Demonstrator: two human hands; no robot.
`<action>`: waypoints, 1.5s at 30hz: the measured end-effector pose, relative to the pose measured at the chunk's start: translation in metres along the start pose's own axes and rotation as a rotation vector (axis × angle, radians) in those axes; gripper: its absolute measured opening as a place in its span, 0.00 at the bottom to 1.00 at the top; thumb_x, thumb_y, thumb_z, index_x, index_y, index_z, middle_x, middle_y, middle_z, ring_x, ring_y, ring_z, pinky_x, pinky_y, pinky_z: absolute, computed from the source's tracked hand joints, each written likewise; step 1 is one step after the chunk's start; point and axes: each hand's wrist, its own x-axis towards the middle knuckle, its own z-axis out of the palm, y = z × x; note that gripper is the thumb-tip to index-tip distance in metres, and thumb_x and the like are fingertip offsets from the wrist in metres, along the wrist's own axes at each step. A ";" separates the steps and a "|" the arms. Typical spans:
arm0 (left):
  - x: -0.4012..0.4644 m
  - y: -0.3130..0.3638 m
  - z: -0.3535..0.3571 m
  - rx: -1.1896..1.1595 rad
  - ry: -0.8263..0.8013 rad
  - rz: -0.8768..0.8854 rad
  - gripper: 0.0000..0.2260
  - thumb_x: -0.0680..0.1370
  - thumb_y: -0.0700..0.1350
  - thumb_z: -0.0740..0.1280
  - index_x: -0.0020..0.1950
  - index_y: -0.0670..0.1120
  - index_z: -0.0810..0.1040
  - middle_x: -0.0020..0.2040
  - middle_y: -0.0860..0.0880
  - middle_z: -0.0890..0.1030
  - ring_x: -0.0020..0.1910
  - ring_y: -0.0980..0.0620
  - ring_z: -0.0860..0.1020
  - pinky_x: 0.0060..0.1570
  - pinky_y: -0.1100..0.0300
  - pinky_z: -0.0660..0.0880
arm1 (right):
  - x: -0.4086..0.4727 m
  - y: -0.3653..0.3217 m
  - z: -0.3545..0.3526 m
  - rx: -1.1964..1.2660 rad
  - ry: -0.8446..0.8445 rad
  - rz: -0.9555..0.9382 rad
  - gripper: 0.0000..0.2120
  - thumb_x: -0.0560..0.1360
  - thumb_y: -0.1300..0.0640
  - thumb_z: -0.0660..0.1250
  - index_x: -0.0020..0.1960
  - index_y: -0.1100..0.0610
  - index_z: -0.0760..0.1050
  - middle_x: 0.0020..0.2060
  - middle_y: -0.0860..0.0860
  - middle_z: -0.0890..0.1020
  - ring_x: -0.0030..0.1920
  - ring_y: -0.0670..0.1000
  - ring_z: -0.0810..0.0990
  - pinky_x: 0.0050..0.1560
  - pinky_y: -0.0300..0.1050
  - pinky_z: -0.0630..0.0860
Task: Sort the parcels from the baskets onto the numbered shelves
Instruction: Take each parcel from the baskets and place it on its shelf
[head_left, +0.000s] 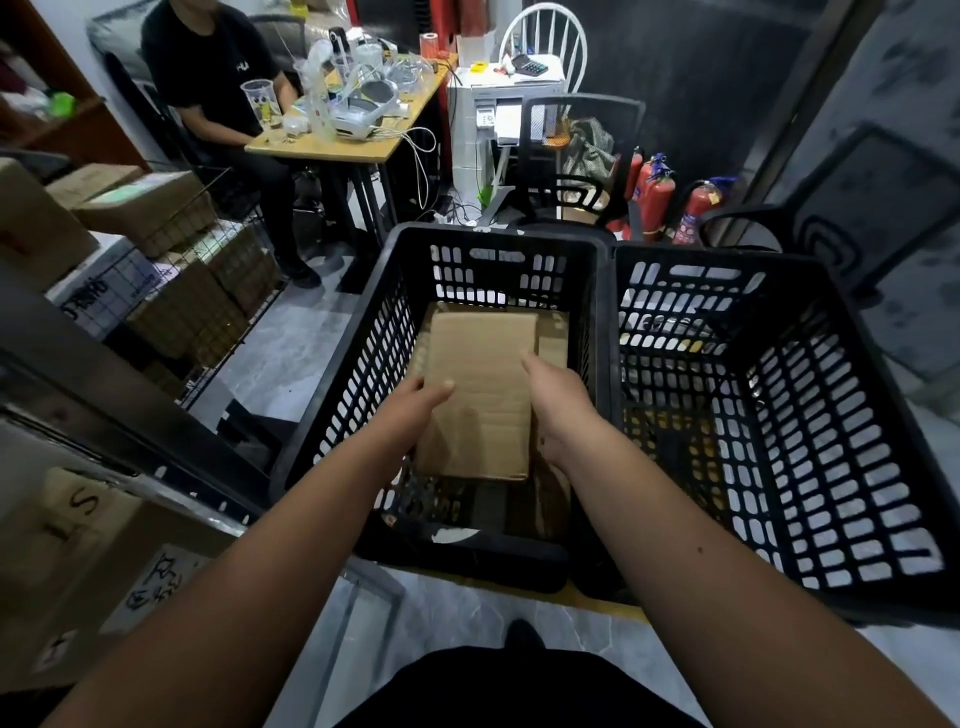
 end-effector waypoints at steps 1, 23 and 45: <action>-0.002 0.006 -0.002 -0.035 0.024 0.025 0.21 0.84 0.56 0.66 0.75 0.50 0.72 0.66 0.47 0.80 0.59 0.47 0.80 0.56 0.49 0.77 | -0.001 -0.007 0.000 0.021 0.015 -0.042 0.19 0.82 0.41 0.63 0.59 0.54 0.82 0.52 0.56 0.86 0.51 0.57 0.84 0.56 0.57 0.82; -0.018 0.032 -0.014 -0.215 0.031 0.090 0.14 0.84 0.50 0.61 0.59 0.50 0.85 0.52 0.49 0.85 0.51 0.48 0.80 0.49 0.51 0.75 | -0.003 -0.020 -0.026 0.237 -0.030 -0.103 0.17 0.85 0.46 0.62 0.57 0.56 0.85 0.49 0.54 0.89 0.45 0.53 0.89 0.43 0.49 0.85; -0.027 0.032 -0.028 -0.444 0.104 0.171 0.18 0.79 0.50 0.74 0.68 0.48 0.77 0.56 0.50 0.87 0.53 0.49 0.86 0.50 0.46 0.84 | 0.007 -0.009 -0.015 0.183 -0.237 -0.393 0.23 0.74 0.71 0.74 0.64 0.51 0.77 0.59 0.52 0.86 0.54 0.56 0.88 0.50 0.60 0.86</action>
